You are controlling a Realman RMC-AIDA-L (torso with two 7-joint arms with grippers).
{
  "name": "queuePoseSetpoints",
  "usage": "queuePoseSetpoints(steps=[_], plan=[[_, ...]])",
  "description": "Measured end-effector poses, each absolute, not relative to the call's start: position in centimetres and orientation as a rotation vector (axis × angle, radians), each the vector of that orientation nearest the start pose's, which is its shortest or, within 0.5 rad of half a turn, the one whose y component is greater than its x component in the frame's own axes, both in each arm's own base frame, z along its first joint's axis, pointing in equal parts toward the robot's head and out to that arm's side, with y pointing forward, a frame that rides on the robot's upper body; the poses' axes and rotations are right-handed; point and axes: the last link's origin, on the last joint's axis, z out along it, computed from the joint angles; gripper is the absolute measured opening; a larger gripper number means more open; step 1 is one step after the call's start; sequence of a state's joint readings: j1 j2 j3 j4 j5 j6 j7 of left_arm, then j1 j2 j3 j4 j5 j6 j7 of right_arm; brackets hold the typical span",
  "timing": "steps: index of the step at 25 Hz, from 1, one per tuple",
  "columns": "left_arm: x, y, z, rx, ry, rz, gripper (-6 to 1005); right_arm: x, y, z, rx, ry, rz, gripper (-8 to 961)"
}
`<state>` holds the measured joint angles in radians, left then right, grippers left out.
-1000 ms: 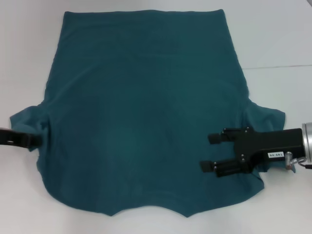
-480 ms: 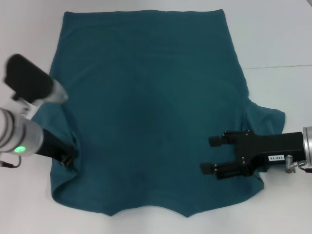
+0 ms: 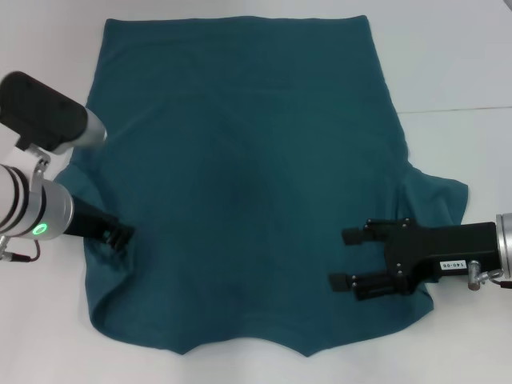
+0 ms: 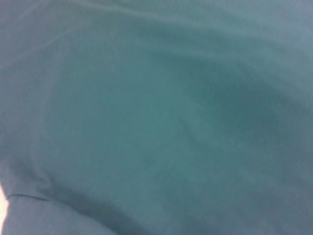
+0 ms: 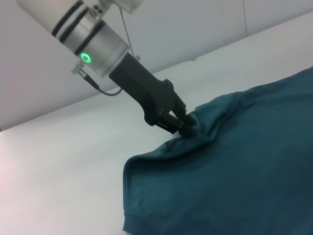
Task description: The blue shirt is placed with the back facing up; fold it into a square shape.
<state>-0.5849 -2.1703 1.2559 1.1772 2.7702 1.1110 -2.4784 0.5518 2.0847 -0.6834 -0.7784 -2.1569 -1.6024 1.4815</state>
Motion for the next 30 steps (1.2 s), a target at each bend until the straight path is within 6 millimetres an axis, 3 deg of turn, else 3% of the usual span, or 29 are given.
queuePoseSetpoints(steps=[3, 8, 11, 15, 21, 27, 30], plan=[[-21.1, 39.3, -0.1, -2.344, -0.928, 0.198, 90, 25.9, 33.4, 0.9, -2.814, 0.620, 0.504, 941], [-20.5, 38.9, 1.4, -2.395, -1.015, 0.047, 326, 25.8, 33.7, 1.1, -2.810, 0.606, 0.497, 942], [-21.8, 39.7, 3.3, -2.279, -1.108, -0.046, 454, 25.7, 33.9, 1.1, -2.805, 0.599, 0.492, 942], [-25.0, 41.2, 5.6, -2.094, -1.347, -0.139, 618, 25.6, 34.1, 1.1, -2.800, 0.596, 0.491, 942], [-28.3, 42.4, 5.6, -1.963, -1.533, -0.159, 814, 25.1, 34.5, 1.0, -2.805, 0.577, 0.495, 942], [-29.0, 42.8, 5.0, -1.909, -1.549, -0.173, 938, 24.7, 34.9, 0.8, -2.806, 0.559, 0.485, 942], [-29.0, 43.0, 4.3, -1.905, -1.572, -0.172, 932, 24.6, 35.0, 0.8, -2.806, 0.553, 0.482, 942]])
